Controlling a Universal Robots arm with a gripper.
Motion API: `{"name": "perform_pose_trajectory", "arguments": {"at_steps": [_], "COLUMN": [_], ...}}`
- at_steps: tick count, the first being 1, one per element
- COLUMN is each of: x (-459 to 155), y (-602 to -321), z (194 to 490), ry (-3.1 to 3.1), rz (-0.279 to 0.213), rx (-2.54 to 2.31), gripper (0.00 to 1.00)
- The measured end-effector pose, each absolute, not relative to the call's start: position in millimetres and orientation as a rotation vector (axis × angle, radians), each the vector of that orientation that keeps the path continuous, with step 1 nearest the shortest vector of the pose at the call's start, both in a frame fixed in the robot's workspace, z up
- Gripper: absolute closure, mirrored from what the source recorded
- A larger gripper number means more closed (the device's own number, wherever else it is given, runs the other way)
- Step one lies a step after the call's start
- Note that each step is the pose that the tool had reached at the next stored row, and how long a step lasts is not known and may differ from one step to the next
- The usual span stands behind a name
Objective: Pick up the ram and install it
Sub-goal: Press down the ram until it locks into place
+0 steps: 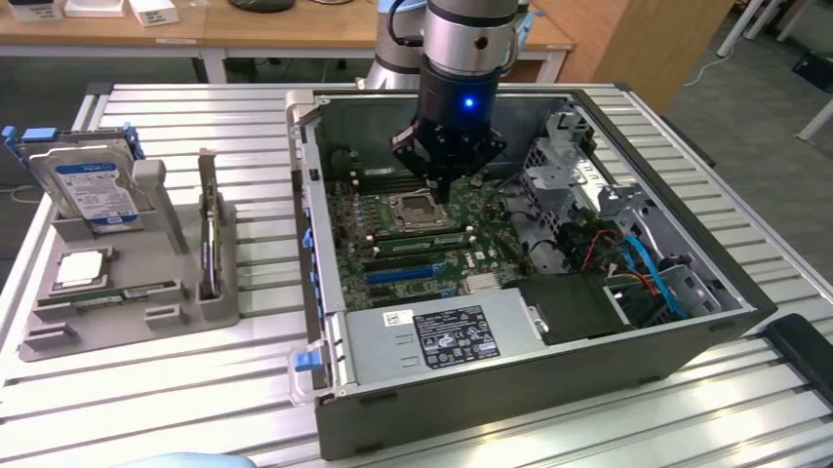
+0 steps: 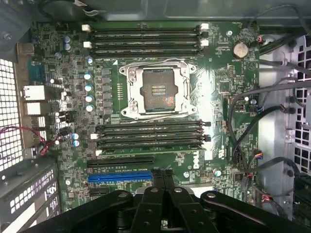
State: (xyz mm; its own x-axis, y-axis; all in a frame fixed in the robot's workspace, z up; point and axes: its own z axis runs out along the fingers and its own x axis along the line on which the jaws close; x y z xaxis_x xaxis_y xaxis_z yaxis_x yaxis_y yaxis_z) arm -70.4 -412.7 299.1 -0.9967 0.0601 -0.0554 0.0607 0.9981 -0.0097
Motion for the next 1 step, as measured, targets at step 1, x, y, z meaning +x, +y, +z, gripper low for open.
{"name": "perform_pose_trajectory", "arguments": {"at_steps": [1], "x": [-70.4], "y": [-412.6], "z": [299.1], "ry": [3.085], "rz": [-0.017], "rx": [0.093], "gripper": [0.90]}}
